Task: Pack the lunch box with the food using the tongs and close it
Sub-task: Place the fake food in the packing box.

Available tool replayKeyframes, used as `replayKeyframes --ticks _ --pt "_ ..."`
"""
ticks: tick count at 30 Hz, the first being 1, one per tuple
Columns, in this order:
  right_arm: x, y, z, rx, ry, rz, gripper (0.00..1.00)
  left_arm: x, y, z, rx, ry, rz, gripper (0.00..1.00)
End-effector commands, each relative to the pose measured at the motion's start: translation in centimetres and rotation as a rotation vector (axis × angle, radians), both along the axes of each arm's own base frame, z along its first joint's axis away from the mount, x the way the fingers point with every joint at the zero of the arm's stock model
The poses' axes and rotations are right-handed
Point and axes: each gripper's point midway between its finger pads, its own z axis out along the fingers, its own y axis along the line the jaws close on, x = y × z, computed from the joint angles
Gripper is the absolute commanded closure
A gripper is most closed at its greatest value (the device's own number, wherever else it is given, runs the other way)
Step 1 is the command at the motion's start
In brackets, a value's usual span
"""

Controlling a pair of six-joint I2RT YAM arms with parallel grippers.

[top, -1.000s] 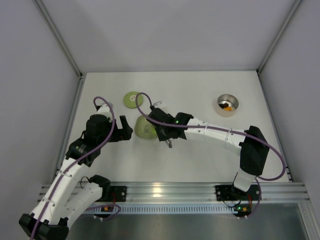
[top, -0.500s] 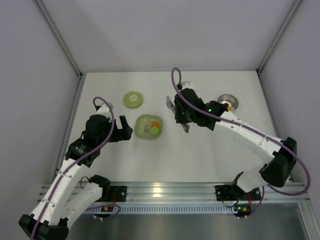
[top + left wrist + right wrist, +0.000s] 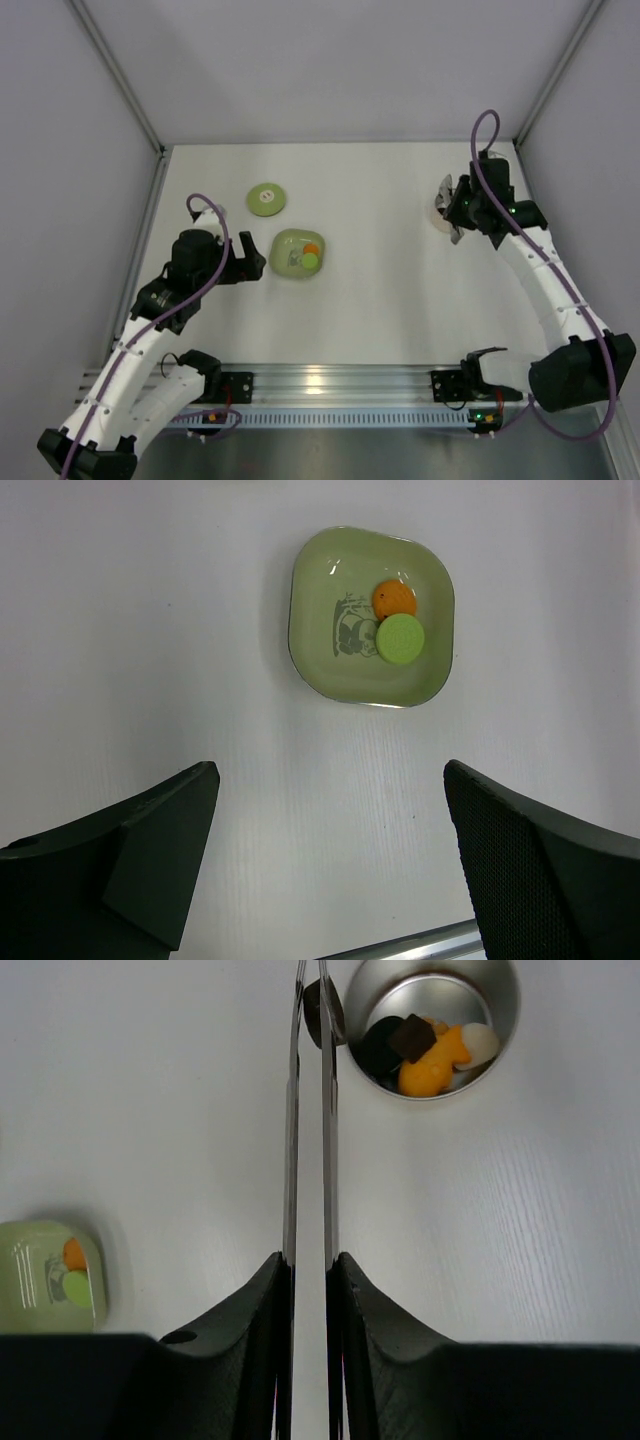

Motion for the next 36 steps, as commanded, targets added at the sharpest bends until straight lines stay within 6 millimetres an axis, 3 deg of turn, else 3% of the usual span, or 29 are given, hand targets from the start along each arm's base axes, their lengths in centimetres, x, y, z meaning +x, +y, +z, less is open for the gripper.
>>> replayKeyframes --ticks 1,6,16,36 --pt "1.3 -1.6 0.8 0.063 -0.059 -0.013 0.76 0.3 -0.2 1.1 -0.019 -0.043 0.005 0.01" --pt "2.1 -3.4 -0.3 0.052 -0.036 -0.056 0.76 0.2 -0.2 1.2 -0.019 -0.044 0.003 0.01" --pt "3.4 -4.1 -2.2 0.035 0.007 -0.077 0.76 0.3 -0.2 1.0 -0.017 -0.038 0.005 0.01" --pt "3.3 -4.2 -2.5 0.028 0.015 -0.074 0.69 0.3 -0.3 1.0 -0.018 -0.037 0.003 0.01"
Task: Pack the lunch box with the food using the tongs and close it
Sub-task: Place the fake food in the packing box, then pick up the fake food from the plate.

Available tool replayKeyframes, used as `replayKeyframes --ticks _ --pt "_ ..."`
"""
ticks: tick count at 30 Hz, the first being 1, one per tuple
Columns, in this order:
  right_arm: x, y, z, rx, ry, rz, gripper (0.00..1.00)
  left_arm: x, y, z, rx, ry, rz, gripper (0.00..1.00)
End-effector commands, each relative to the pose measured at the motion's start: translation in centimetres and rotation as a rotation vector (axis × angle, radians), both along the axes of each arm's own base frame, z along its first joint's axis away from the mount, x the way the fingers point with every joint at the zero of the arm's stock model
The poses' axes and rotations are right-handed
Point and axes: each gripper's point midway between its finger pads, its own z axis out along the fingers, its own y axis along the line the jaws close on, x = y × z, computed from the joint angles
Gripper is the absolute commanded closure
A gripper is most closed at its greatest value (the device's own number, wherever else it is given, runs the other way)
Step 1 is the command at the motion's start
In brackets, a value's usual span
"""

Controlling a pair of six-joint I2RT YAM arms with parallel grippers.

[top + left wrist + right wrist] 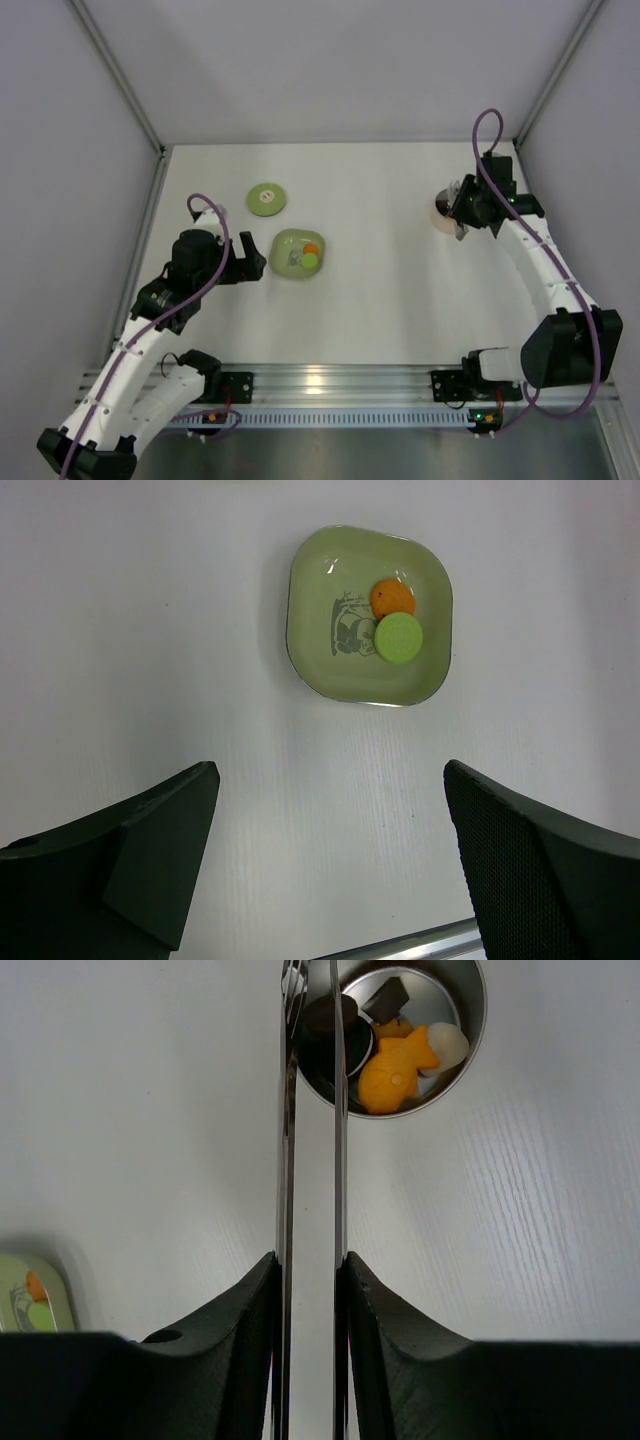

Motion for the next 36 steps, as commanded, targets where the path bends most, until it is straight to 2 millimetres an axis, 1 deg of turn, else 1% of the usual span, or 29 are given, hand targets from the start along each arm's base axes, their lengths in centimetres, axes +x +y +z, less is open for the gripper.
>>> replayKeyframes --ticks 1,4,6,7,8,10,11,13,14,16,17,19,20,22,23,24,25,26,28,29,31,32,33,36 --pt "1.0 -0.5 1.6 0.003 -0.079 -0.006 0.69 0.3 -0.1 1.0 -0.018 -0.037 0.01 0.01" --pt "0.4 0.0 2.3 0.021 -0.092 0.019 0.69 0.3 -0.1 1.1 -0.018 -0.04 0.009 0.01" --pt "-0.1 0.6 2.4 0.036 -0.092 0.045 0.69 0.4 -0.1 1.1 -0.019 -0.041 0.01 0.01" --pt "-0.5 0.9 2.9 0.039 -0.107 0.056 0.68 0.3 -0.1 1.0 -0.018 -0.04 0.007 0.01" --pt "-1.0 1.6 2.8 0.038 -0.102 0.078 0.68 0.4 -0.1 1.0 -0.019 -0.04 0.01 0.01" --pt "-1.7 2.7 3.3 0.035 -0.119 0.109 0.68 0.3 -0.2 1.0 -0.019 -0.038 0.007 0.01" --pt "-2.2 3.9 3.3 0.027 -0.118 0.139 0.68 0.3 -0.1 1.0 -0.018 -0.038 0.008 0.01" --pt "-2.8 5.6 3.6 0.021 -0.124 0.18 0.68 0.3 -0.1 1.0 -0.017 -0.039 0.007 0.01" --pt "-3.3 7.5 3.8 0.009 -0.132 0.218 0.67 0.4 -0.1 0.9 -0.018 -0.037 0.008 0.01" --pt "-3.9 9.5 3.7 0.002 -0.126 0.254 0.67 0.4 -0.1 0.9 -0.016 -0.036 0.011 0.01" --pt "-4.5 11.4 3.8 0.012 -0.13 0.299 0.67 0.4 -0.1 0.9 -0.016 -0.038 0.011 0.01" --pt "-4.9 13.2 3.6 0.025 -0.129 0.334 0.67 0.4 -0.1 0.9 -0.016 -0.036 0.013 0.01" --pt "-5.7 15.0 3.5 0.029 -0.13 0.374 0.67 0.4 0.0 0.9 -0.015 -0.035 0.014 0.01" --pt "-6.2 16.7 2.7 0.019 -0.111 0.408 0.67 0.3 -0.1 0.9 -0.016 -0.035 0.013 0.01" --pt "-6.8 18.4 2.9 0.014 -0.122 0.442 0.67 0.4 -0.1 0.9 -0.016 -0.035 0.013 0.01" --pt "-7.1 19.2 2.7 0.006 -0.117 0.459 0.67 0.4 -0.1 0.8 -0.014 -0.034 0.012 0.01" --pt "-7.2 20.1 1.9 -0.012 -0.098 0.477 0.67 0.4 -0.1 0.9 -0.016 -0.035 0.013 0.01" --pt "-7.7 21.6 1.8 -0.025 -0.093 0.505 0.67 0.4 0.0 0.9 -0.015 -0.035 0.014 0.01" --pt "-8.2 23.0 1.7 -0.029 -0.092 0.531 0.67 0.3 -0.1 0.9 -0.015 -0.035 0.013 0.01" --pt "-8.7 24.2 2.2 -0.023 -0.105 0.557 0.66 0.4 -0.1 0.9 -0.015 -0.037 0.014 0.01" --pt "-9.0 25.3 1.7 -0.042 -0.092 0.577 0.66 0.4 0.0 0.9 -0.016 -0.036 0.016 0.01" --pt "-9.5 26.3 2.0 -0.043 -0.102 0.597 0.65 0.4 0.0 0.9 -0.014 -0.035 0.014 0.01" --pt "-9.7 26.7 1.6 -0.057 -0.092 0.605 0.65 0.3 0.0 0.9 -0.015 -0.037 0.014 0.01" --pt "-10.4 27.8 1.4 -0.066 -0.094 0.627 0.64 0.4 0.0 0.9 -0.015 -0.035 0.014 0.01"
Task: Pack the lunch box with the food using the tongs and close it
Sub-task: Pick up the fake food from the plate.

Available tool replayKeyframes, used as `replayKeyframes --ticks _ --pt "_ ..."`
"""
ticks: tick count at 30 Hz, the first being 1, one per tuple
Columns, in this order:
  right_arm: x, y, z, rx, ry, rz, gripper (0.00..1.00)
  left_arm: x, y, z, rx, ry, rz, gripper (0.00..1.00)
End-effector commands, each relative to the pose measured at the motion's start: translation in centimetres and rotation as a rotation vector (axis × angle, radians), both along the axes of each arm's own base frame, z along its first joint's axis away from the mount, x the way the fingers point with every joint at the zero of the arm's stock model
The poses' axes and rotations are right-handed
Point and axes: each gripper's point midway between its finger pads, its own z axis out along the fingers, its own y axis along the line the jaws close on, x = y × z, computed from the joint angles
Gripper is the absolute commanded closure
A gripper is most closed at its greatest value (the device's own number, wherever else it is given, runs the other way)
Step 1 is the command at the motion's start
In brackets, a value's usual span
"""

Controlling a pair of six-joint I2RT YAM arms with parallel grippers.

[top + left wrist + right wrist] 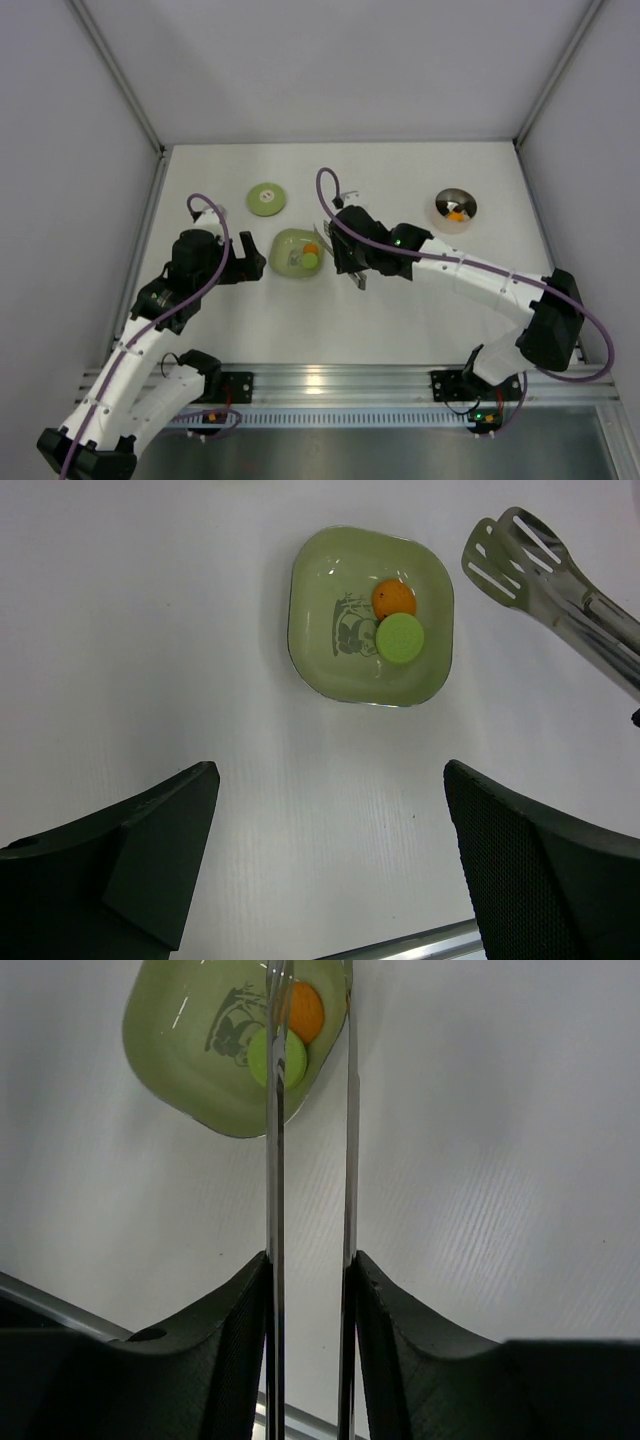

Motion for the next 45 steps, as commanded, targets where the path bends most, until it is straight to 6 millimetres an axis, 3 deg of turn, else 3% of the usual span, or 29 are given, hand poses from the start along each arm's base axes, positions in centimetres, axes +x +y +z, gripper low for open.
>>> replayKeyframes --ticks 1,15,25,45 --pt "0.4 1.8 2.3 0.041 -0.07 -0.015 0.63 0.3 -0.1 0.9 -0.016 -0.034 0.01 0.01" --pt "-1.6 5.5 -0.6 -0.057 -0.047 0.071 0.59 0.3 -0.1 0.9 -0.016 -0.036 0.009 0.01" --pt "-1.8 4.8 -2.3 -0.131 -0.043 0.059 0.54 0.3 -0.2 0.9 -0.019 -0.036 0.007 0.01" --pt "-3.3 5.9 -4.5 -0.192 -0.005 0.121 0.51 0.3 -0.1 0.9 -0.017 -0.034 0.008 0.01"
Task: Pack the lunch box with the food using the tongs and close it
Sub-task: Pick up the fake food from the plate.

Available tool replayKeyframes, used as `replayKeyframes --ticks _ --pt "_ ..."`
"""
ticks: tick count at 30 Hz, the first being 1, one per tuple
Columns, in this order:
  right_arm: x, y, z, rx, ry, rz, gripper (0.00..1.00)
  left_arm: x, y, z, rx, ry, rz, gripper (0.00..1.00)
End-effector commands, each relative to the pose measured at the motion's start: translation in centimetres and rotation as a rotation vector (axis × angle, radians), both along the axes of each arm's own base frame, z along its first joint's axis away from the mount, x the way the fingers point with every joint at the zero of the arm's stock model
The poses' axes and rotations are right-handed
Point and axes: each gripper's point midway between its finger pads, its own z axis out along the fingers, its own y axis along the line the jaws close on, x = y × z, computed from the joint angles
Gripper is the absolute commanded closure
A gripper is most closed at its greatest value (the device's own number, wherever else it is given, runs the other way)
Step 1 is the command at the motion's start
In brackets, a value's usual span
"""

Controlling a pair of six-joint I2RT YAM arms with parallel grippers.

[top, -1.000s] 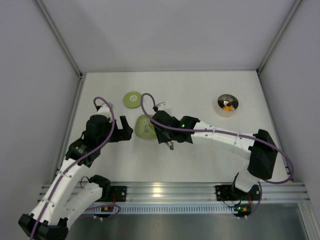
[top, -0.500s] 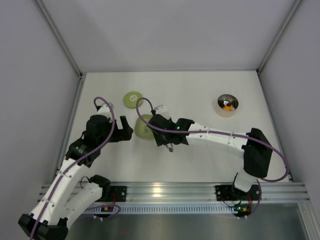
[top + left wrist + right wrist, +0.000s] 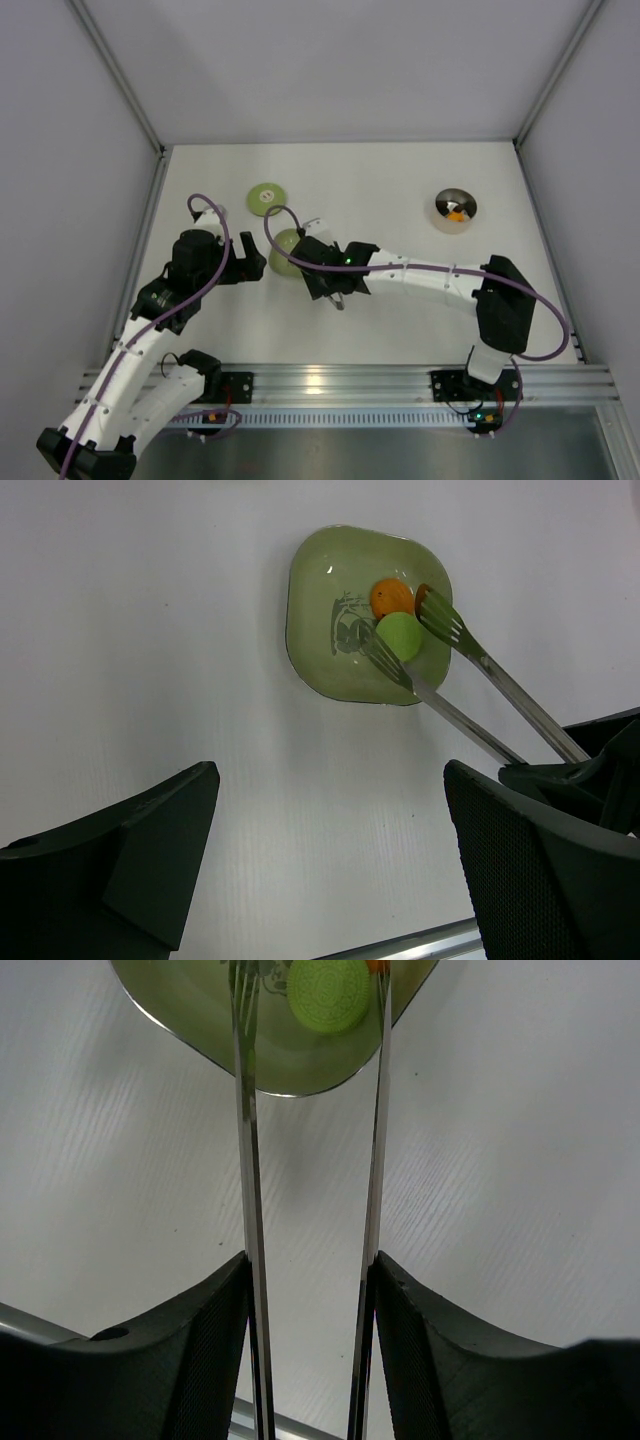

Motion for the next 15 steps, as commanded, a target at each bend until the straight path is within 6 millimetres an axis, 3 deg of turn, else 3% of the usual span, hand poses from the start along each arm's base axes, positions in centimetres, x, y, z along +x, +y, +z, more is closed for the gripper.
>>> replayKeyframes --ticks 1,15 --pt "-0.44 1.11 1.03 -0.003 -0.019 0.019 0.51 0.33 -0.08 0.88 -0.017 -0.034 0.011 0.01" --pt "-0.22 0.65 1.06 -0.032 -0.034 0.005 0.58 0.32 -0.05 0.96 -0.018 -0.037 0.012 0.01"
